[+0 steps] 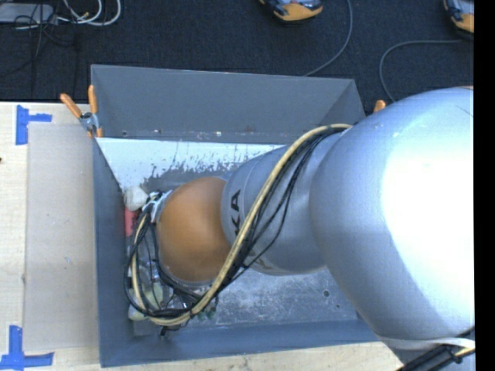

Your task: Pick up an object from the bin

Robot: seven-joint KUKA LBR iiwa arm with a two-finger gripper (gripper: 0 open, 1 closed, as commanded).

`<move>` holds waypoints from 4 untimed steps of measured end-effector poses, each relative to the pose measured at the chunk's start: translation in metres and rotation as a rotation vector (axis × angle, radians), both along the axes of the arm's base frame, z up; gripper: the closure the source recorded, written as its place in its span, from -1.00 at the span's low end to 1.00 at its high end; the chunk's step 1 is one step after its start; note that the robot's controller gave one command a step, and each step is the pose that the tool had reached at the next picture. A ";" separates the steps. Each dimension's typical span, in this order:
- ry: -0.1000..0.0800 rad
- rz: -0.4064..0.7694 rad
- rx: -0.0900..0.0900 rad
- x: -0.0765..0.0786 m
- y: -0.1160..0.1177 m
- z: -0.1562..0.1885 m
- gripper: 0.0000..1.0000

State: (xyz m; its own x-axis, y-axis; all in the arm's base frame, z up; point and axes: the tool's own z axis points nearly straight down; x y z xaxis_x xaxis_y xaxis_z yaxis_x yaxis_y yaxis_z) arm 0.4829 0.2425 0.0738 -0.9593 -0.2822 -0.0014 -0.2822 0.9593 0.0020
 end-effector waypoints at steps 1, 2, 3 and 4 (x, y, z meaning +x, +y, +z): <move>0.000 0.072 0.000 0.020 0.002 -0.004 -1.00; -0.002 0.068 0.002 0.021 0.003 -0.002 1.00; 0.002 0.068 0.000 0.019 0.002 -0.004 -1.00; -0.003 0.066 0.002 0.021 0.003 -0.002 1.00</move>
Offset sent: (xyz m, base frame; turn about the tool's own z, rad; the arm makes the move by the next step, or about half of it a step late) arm 0.0195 0.0020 -0.0036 -0.0722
